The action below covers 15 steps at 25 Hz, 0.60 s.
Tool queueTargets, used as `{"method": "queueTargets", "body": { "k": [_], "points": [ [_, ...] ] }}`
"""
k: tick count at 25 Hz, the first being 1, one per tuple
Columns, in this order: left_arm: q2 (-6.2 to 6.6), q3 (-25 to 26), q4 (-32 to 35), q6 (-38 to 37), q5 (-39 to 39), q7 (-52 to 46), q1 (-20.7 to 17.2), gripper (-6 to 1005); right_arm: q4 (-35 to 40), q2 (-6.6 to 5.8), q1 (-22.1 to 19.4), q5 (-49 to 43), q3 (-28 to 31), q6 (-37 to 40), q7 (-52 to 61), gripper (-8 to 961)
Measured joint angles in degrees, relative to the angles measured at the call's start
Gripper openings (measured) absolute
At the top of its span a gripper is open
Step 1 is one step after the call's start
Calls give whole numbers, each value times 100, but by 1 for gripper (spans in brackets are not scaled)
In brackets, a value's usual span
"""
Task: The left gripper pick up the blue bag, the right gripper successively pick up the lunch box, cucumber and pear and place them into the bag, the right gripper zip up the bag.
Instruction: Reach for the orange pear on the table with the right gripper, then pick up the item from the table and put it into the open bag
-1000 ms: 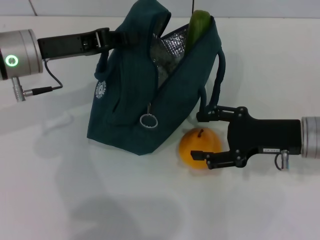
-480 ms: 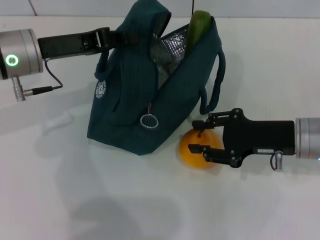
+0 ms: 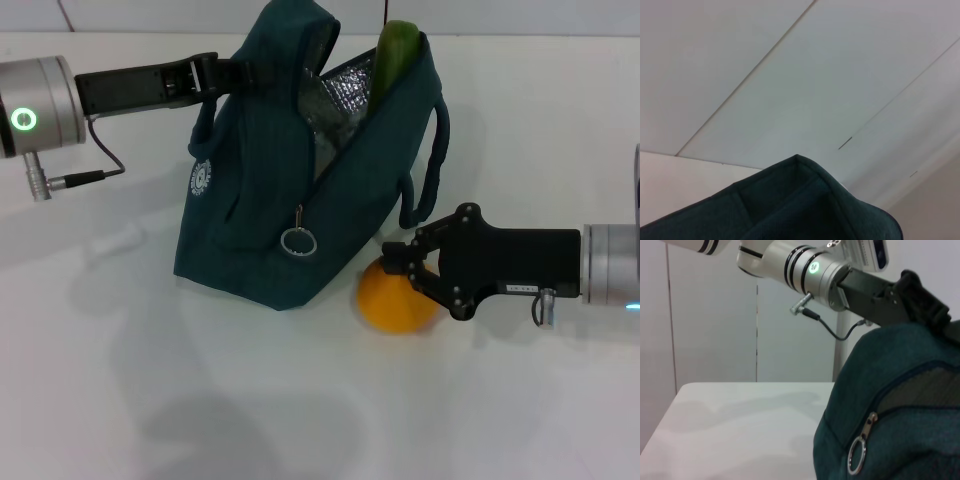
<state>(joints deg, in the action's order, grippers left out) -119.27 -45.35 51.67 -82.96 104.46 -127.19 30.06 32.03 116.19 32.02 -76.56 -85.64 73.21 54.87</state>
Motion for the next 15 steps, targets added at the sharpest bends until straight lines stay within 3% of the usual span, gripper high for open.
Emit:
{"method": "queueTargets", "body": {
  "k": [2, 8, 15],
  "points": [
    [0, 0, 0, 0, -1, 1, 0, 48, -6, 0, 1, 43, -9, -1, -37, 111],
    [0, 0, 0, 0, -38, 1, -13, 48, 88, -26, -45, 240, 48, 240, -41, 24],
    [0, 0, 0, -6, -49, 1, -33, 47, 469, -66, -148, 479, 657, 1233, 58, 42]
  ]
}}
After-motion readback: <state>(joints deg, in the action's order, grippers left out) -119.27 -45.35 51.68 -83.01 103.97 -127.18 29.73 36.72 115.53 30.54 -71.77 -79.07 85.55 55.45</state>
